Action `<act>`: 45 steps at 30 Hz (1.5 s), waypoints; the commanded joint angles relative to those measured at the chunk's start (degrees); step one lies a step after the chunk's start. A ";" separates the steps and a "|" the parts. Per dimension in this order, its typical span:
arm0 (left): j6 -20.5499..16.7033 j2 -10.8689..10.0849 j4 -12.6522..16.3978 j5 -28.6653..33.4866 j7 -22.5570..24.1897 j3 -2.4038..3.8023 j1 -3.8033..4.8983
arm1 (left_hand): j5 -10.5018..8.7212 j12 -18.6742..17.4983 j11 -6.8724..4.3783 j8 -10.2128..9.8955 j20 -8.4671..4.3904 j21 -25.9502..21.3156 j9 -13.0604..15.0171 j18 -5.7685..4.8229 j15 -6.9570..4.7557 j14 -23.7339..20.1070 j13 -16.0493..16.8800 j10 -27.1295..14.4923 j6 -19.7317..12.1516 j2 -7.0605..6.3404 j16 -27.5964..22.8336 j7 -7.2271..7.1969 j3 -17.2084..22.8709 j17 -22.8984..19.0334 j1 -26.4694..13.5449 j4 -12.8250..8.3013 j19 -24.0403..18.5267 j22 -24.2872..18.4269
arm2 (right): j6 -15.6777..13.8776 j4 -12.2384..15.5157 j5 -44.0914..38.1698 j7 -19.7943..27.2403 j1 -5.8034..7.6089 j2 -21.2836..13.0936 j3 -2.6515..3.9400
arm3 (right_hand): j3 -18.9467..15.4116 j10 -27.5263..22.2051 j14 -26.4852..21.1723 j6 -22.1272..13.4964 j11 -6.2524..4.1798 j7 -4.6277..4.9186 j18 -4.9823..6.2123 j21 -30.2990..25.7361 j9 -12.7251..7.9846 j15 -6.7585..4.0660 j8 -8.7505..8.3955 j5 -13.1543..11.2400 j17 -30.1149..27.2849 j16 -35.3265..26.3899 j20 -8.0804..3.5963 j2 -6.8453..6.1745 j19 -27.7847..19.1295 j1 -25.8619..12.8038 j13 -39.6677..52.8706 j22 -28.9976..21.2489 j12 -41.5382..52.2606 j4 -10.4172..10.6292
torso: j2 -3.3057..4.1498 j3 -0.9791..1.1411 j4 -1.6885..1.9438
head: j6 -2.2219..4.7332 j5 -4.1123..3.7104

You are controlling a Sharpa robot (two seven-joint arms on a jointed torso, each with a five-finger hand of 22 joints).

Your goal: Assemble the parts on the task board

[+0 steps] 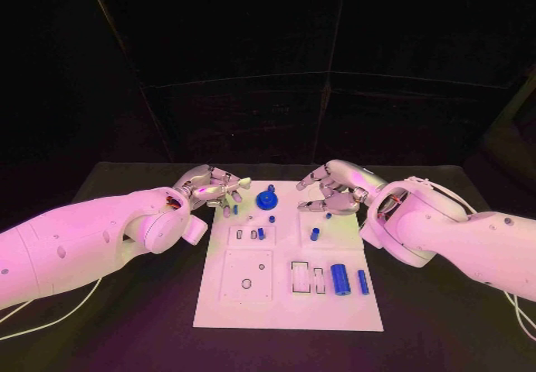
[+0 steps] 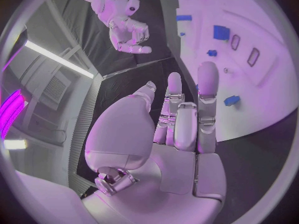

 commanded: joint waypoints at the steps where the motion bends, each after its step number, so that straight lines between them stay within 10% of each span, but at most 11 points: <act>1: 8.89 0.14 0.56 -17.55 -17.12 0.07 0.68 | -0.16 8.41 -0.92 2.11 -0.59 10.58 1.69 -1.58 -0.94 4.62 7.52 -0.99 0.24 0.84 8.99 -0.83 -2.36 9.54 -1.81 2.02 2.06 12.20 | 0.51 -1.16 9.84 3.81 0.76 -0.75 0.06 | -0.25 -0.21 3.94 0.18 -0.03 -0.41 1.00 -0.32 0.06 -0.28 0.39 0.72 6.38 -0.27 -0.17 0.26 -0.38 0.43 1.18 -0.16 -0.27 0.11 | -1.01 0.15 0.04 | -0.48 0.16; 3: 11.77 0.42 0.94 -23.34 -22.06 0.07 1.19 | -0.06 23.04 -0.92 5.57 -0.90 18.08 4.73 -2.40 -1.06 4.90 22.04 -4.24 -0.51 2.48 13.20 -0.97 -5.16 13.61 -2.24 2.95 1.56 20.87 | 0.20 -2.17 10.89 3.75 1.12 -1.07 0.08 | -0.33 -0.19 3.94 0.21 -0.04 -0.43 0.99 -0.35 0.07 -0.30 0.48 0.95 6.31 -0.32 -0.19 0.30 -0.35 0.46 1.17 -0.18 -0.27 0.14 | -1.23 0.24 0.13 | -0.61 0.15; 6: 15.22 1.35 1.25 -28.43 -27.99 0.05 2.12 | -0.08 35.16 -1.22 10.04 -1.14 24.76 9.07 -3.13 -1.33 5.64 34.10 -4.35 -2.26 3.55 16.27 -1.98 -8.80 16.67 -2.85 2.63 2.15 29.13 | 0.05 -3.47 11.72 3.07 1.49 -1.18 0.09 | -0.40 -0.14 3.93 0.33 -0.08 -0.46 1.00 -0.41 0.09 -0.33 0.62 1.13 6.24 -0.37 -0.21 0.39 -0.35 0.52 1.19 -0.24 -0.22 0.19 | -1.64 0.41 0.24 | -0.86 0.28; 12: 18.35 3.88 0.73 -36.30 -33.39 0.00 3.57 | -2.44 43.25 -2.29 15.39 -1.18 30.01 14.34 -4.29 -1.82 5.93 42.39 -2.27 -3.21 5.74 17.32 -2.47 -13.04 17.76 -6.57 2.96 3.53 36.56 | 0.25 -4.88 12.27 2.11 1.76 -0.92 0.10 | -0.42 -0.12 3.92 0.53 -0.14 -0.52 1.02 -0.50 0.13 -0.38 0.86 1.22 6.16 -0.45 -0.26 0.55 -0.35 0.77 1.15 -0.36 -0.23 0.15 | -2.19 0.65 0.48 | -1.27 0.57; 19: 20.20 7.26 -1.69 -39.13 -35.04 -0.10 4.34 | -3.09 45.62 -2.82 18.44 -1.71 32.38 18.02 -4.82 -2.30 5.93 44.80 -1.67 -4.81 6.93 17.32 -2.97 -16.93 17.76 -8.86 2.93 4.37 40.01 | 0.65 -5.83 12.26 1.48 1.84 -0.28 0.10 | -0.42 -0.12 3.94 0.58 -0.16 -0.55 1.01 -0.51 0.13 -0.41 0.96 1.29 6.17 -0.45 -0.29 0.65 -0.31 0.94 1.12 -0.34 -0.24 0.11 | -2.34 0.80 0.20 | -1.38 0.72; 24: 21.01 9.29 -3.21 -39.59 -35.44 -1.30 5.05 | -3.08 45.78 -2.79 19.47 -1.74 32.60 19.50 -4.83 -2.31 5.93 44.99 -1.86 -5.73 7.53 17.32 -3.02 -18.06 17.76 -8.01 2.97 4.22 40.34 | 0.92 -6.26 11.98 1.09 1.86 0.03 0.10 | -0.42 -0.14 3.94 0.59 -0.17 -0.55 1.02 -0.54 0.13 -0.41 0.97 1.30 6.18 -0.45 -0.29 0.65 -0.34 0.96 1.09 -0.41 -0.27 0.10 | -2.22 0.78 0.27 | -1.44 0.56; 45: 24.39 15.63 -8.24 -40.01 -36.02 -3.84 5.54 | -3.05 45.77 -2.69 20.19 -1.66 32.69 20.86 -4.81 -2.22 5.93 45.01 -2.14 -6.81 8.11 17.32 -2.91 -19.08 17.76 -6.64 2.84 4.00 40.50 | 1.00 -7.53 11.77 0.90 1.87 1.44 0.09 | -0.72 -0.27 3.96 0.58 -0.26 -0.61 1.08 -0.90 0.08 -0.52 1.48 3.18 6.08 -0.61 -0.44 0.98 -0.36 1.34 0.84 -0.83 -0.43 0.31 | -2.17 0.70 0.44 | -1.93 0.55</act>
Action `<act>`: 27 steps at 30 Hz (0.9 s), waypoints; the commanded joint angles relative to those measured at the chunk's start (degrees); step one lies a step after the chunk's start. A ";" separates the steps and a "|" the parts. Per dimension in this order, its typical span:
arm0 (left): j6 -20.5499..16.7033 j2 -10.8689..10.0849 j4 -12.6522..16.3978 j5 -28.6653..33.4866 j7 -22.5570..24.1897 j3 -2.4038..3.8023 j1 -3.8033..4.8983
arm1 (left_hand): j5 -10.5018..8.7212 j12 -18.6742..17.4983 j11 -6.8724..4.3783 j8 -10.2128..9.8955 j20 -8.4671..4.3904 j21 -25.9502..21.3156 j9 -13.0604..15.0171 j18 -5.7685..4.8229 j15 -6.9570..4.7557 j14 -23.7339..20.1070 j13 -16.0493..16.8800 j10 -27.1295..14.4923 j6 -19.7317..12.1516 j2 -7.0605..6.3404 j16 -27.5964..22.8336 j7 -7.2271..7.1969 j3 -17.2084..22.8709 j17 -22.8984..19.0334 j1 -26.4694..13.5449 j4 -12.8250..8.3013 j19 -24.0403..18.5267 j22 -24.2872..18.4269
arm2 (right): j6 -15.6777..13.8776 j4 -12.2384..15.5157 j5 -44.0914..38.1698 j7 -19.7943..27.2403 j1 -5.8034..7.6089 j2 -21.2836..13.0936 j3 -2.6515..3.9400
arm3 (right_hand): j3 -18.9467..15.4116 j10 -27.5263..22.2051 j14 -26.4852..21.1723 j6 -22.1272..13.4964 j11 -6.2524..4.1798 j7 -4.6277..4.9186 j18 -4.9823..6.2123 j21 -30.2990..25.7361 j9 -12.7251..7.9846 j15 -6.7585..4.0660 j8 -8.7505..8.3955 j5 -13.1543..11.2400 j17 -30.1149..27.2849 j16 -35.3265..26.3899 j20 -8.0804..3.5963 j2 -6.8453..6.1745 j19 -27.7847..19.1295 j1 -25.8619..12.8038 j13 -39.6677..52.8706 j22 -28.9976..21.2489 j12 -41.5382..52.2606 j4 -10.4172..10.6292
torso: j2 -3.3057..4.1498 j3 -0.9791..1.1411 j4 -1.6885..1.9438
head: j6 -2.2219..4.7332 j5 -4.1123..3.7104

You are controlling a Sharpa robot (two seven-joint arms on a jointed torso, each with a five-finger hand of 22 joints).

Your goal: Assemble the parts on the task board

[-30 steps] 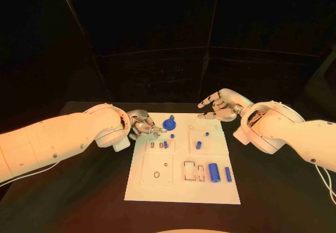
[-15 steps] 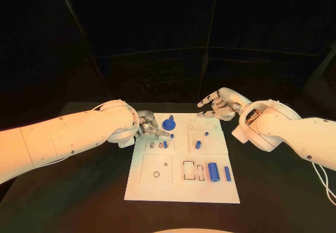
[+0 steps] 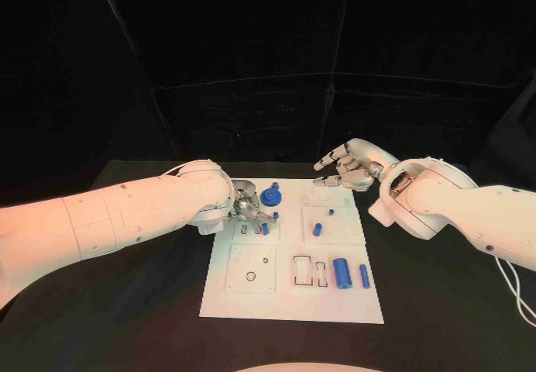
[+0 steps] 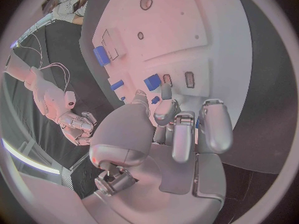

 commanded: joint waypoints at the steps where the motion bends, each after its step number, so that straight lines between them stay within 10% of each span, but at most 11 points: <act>1: 1.56 0.30 -0.23 -0.66 -0.53 -0.01 0.08 | -0.12 0.35 0.09 0.30 0.05 0.28 0.05 -0.76 -0.30 5.85 0.05 -0.13 -0.41 0.10 0.17 0.09 -0.32 15.07 0.50 0.02 0.05 0.09 | 0.15 -0.02 0.08 0.11 0.13 0.17 0.05 | -0.39 -0.28 3.96 0.17 -0.26 -0.20 1.10 -0.38 0.04 -0.52 0.28 0.32 6.10 -0.20 -0.27 0.07 -0.20 0.43 0.82 -0.04 -0.20 -0.03 | 0.01 0.03 0.02 | -0.10 -0.14; 27: 4.52 2.09 -1.68 0.33 -0.34 -0.05 0.08 | -0.05 0.32 0.17 1.31 0.23 0.38 2.13 -0.73 -0.17 5.85 0.04 -0.37 -1.38 1.09 0.17 0.16 -0.46 15.07 4.89 -0.50 -0.23 0.39 | 0.94 -1.60 0.08 -0.43 0.11 1.74 0.04 | -0.63 -0.45 3.90 0.24 -0.26 -0.22 1.15 -0.65 0.03 -0.54 0.60 0.60 5.79 -0.43 -0.31 0.43 -0.29 0.12 0.53 -0.43 -0.44 0.49 | 0.02 0.03 0.07 | -0.60 -0.06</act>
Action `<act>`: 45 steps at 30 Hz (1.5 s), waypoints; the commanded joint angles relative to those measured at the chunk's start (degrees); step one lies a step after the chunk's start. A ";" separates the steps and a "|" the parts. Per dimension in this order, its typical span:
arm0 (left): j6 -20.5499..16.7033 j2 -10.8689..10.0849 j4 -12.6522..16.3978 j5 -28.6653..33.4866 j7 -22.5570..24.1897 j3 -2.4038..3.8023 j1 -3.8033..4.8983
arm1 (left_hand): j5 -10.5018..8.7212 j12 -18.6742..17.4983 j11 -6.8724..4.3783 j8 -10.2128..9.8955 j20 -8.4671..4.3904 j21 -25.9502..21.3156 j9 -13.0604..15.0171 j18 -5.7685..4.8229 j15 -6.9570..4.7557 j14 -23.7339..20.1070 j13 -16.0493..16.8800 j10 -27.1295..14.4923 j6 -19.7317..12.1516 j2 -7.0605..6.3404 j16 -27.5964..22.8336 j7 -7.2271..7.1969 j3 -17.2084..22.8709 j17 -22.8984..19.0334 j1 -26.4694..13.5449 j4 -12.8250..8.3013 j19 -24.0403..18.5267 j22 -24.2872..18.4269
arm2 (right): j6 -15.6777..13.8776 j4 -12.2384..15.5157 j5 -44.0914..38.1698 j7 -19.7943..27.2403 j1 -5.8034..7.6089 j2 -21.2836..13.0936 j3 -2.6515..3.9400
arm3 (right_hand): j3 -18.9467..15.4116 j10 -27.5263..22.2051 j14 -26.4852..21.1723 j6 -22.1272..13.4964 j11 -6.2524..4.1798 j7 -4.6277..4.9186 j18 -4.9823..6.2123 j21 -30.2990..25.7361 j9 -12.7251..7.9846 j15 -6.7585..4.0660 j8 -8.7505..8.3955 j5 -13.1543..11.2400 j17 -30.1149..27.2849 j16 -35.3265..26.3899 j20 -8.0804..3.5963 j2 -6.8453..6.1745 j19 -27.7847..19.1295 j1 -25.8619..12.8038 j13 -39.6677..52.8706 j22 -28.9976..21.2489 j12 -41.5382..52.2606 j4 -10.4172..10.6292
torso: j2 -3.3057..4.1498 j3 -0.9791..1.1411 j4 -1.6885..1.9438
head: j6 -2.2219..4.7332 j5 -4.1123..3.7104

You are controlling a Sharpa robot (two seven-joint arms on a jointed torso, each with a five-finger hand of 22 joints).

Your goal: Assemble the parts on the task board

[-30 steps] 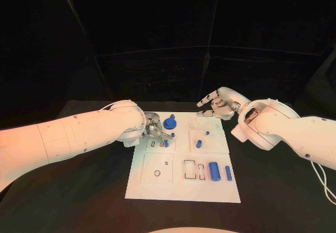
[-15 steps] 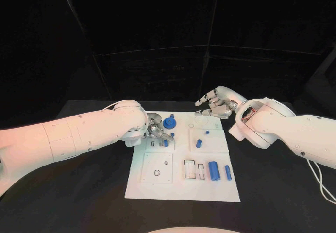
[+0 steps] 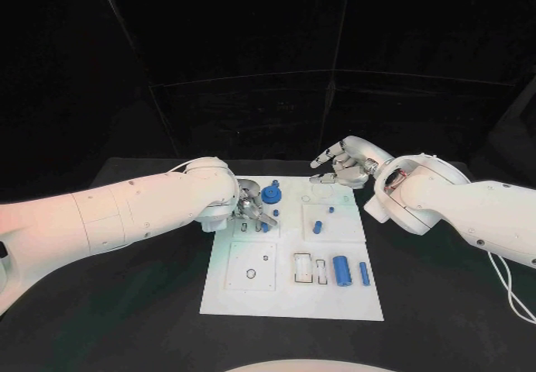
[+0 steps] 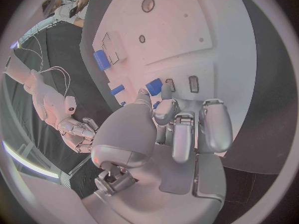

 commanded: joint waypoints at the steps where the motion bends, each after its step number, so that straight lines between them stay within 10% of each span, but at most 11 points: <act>1: 1.63 0.13 0.01 0.48 -0.20 0.03 0.09 | -0.04 0.29 0.17 0.45 0.24 0.39 0.24 -0.73 -0.18 5.85 0.02 -0.38 -0.40 0.01 0.17 -0.03 0.06 15.08 1.17 -0.41 -0.24 0.10 | 0.43 -0.10 0.07 -0.03 0.11 0.09 0.05 | -0.26 -0.25 3.90 0.25 -0.05 -0.22 1.15 -0.38 0.04 -0.54 0.32 0.12 5.78 -0.18 -0.31 0.44 -0.29 0.11 0.51 -0.10 -0.17 0.12 | -0.01 0.00 -0.02 | -0.13 -0.01; 13: 1.53 0.22 0.09 0.77 -0.13 0.03 0.10 | -0.01 0.26 0.07 0.89 0.24 0.41 1.16 -0.72 -0.23 5.85 0.01 -0.38 -0.59 1.05 0.17 -0.13 1.46 15.08 4.34 -1.42 -0.33 0.25 | 0.64 -0.47 0.07 -0.10 0.11 0.33 0.04 | -0.27 -0.24 3.90 0.27 -0.06 -0.23 1.16 -0.41 0.04 -0.54 0.35 0.09 5.77 -0.20 -0.32 0.50 -0.31 0.08 0.52 -0.14 -0.16 0.18 | 0.01 0.00 -0.01 | -0.49 0.14; 24: -1.12 -0.48 0.80 3.58 0.23 0.05 0.09 | 0.07 -0.52 -0.70 0.72 -0.32 0.31 2.38 -0.67 -0.89 5.85 -0.44 -0.85 -2.32 4.23 0.17 -0.90 11.03 15.08 15.61 -8.17 -0.53 0.34 | 0.94 -1.05 0.07 -0.22 0.10 0.70 0.04 | -0.29 -0.26 3.88 0.29 -0.07 -0.23 1.19 -0.50 0.04 -0.55 0.40 0.07 5.68 -0.25 -0.32 0.55 -0.37 0.07 0.48 -0.30 -0.19 0.23 | -0.03 -0.02 0.01 | -0.78 -0.03; 45: -4.25 -2.50 2.77 6.29 1.39 0.11 0.10 | -0.03 -2.62 -0.14 0.97 0.08 -0.49 5.67 -0.50 -0.33 5.85 -2.34 -1.14 -3.20 -6.69 0.17 -0.23 35.82 15.08 10.51 -10.91 -1.06 0.15 | 1.44 -1.80 0.28 -0.07 0.09 1.19 0.03 | -0.42 -0.28 3.84 0.31 -0.08 -0.24 1.22 -0.66 0.03 -0.57 0.56 0.24 5.53 -0.38 -0.31 0.83 -0.45 -0.18 0.43 -0.52 -0.21 0.61 | 0.00 -0.01 0.04 | -0.82 0.15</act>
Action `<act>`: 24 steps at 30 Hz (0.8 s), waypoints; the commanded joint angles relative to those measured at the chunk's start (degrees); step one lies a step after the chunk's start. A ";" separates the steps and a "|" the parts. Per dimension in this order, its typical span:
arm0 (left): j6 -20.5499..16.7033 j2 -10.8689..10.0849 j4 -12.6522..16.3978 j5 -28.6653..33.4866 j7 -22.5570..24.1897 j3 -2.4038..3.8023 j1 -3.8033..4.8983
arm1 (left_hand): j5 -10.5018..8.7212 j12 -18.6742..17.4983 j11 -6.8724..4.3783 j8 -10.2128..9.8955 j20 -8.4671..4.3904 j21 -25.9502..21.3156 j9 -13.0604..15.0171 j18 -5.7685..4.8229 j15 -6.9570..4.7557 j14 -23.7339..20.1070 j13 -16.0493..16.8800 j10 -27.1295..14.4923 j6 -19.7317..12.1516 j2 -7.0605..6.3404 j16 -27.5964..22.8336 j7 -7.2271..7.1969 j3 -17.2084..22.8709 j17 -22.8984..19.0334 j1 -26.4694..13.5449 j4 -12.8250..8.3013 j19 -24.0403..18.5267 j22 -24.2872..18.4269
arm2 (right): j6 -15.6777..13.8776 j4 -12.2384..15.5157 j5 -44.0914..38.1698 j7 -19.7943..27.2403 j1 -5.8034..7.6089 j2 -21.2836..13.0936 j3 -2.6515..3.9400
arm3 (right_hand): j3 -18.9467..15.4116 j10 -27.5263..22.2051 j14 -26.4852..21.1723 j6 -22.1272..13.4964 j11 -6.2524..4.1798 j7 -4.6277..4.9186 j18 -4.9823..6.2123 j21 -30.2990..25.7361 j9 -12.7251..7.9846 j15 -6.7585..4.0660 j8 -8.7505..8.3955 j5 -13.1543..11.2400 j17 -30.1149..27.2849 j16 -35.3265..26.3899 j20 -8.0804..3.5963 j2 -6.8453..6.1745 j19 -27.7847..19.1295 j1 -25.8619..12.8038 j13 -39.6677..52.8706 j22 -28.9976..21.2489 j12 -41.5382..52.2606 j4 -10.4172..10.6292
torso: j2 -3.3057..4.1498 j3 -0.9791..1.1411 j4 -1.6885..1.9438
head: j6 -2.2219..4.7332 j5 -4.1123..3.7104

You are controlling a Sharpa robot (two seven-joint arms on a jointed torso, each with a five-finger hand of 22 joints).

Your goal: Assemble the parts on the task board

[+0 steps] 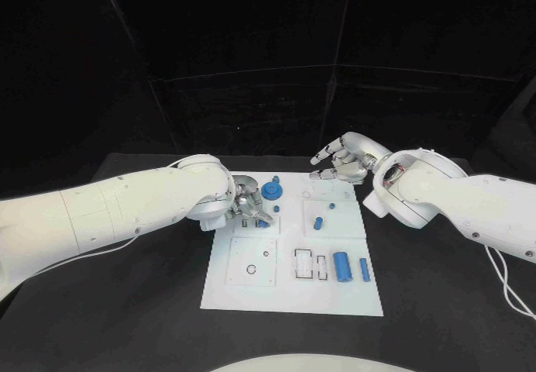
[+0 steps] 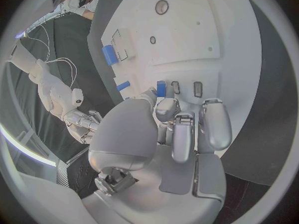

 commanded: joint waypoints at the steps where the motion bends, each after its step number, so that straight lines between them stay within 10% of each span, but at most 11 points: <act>1: -1.88 -0.27 0.39 1.13 0.98 0.05 0.07 | 0.21 -0.24 0.07 0.22 0.00 -0.22 2.29 -0.50 0.32 6.04 -0.16 -0.10 -0.29 -1.10 0.18 0.17 11.28 15.09 -1.46 -8.62 -0.33 0.11 | 0.41 -0.03 0.26 0.25 0.10 0.09 0.04 | -0.11 -0.29 3.64 0.30 -0.08 -0.24 0.33 -0.24 0.04 -0.36 0.37 0.24 5.49 -0.38 -0.11 0.59 -0.26 0.05 0.41 -0.11 -0.22 0.32 | 0.03 0.03 -0.04 | 0.04 0.08; 24: -8.43 -3.22 2.36 -0.78 1.01 0.03 -0.54 | 0.21 0.49 -0.01 0.91 -0.01 0.13 3.61 -0.66 0.21 6.04 0.40 0.74 0.00 -3.12 0.18 0.07 16.25 15.09 -3.74 -9.49 0.10 0.96 | 0.37 -0.61 0.81 0.61 0.10 0.03 0.04 | -0.27 -0.32 3.63 0.25 -0.08 -0.24 0.35 -0.33 0.02 -0.36 0.43 0.22 5.46 -0.42 -0.11 0.67 -0.29 -0.18 0.36 -0.23 -0.25 0.60 | 0.01 0.00 -0.10 | 0.12 0.55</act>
